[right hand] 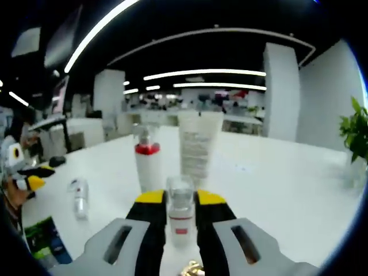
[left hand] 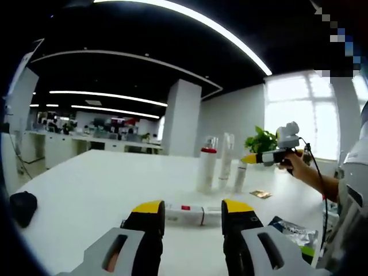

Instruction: Arrange the skincare products in the storage area until every visible bottle or jar stands upright without overlapping.

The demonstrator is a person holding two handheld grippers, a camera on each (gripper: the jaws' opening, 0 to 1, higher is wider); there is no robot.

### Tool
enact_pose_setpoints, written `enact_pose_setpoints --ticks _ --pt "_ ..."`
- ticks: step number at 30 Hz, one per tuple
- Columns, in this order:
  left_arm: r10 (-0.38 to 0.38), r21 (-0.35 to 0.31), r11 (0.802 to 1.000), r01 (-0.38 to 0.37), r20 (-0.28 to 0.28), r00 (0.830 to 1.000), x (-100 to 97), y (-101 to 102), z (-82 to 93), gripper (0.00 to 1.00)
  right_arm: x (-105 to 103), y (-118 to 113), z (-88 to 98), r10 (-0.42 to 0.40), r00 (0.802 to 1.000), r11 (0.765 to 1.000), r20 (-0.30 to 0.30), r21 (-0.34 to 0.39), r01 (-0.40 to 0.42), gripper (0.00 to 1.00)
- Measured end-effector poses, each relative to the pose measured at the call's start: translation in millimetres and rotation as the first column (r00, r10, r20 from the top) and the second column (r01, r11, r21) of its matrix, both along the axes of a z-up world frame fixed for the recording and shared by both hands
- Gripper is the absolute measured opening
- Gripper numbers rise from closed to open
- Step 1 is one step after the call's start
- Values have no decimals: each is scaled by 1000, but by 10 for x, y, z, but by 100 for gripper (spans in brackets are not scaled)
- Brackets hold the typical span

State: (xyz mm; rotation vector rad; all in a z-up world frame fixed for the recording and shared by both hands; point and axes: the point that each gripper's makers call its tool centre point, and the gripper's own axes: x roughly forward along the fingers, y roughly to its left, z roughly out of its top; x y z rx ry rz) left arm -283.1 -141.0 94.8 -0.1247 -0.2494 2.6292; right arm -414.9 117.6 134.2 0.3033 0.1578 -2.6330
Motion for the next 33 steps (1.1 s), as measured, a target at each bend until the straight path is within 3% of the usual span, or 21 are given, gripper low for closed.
enact_pose_setpoints --ticks 11,15,20,22,26,33 --pt "-24 13 1000 24 11 1000 6 94 -41 39 -11 21 -5 15 1000 999 -13 -43 -16 18" --pt "-27 21 999 26 8 1000 11 108 -33 39 -8 22 -58 32 999 998 -31 -53 -34 29" --pt "-28 20 999 28 7 1000 20 116 -27 39 65 -14 -333 68 996 996 60 -54 -65 35" --pt "-25 15 1000 25 8 1000 16 112 -38 38 106 -21 -515 82 988 996 128 -42 -77 36" --pt "-24 15 1000 24 9 1000 8 112 -42 38 146 -48 -724 103 974 995 203 -37 -98 37" --pt "-26 16 1000 26 8 1000 4 117 -38 38 218 -108 -865 122 962 993 244 -27 -119 40"
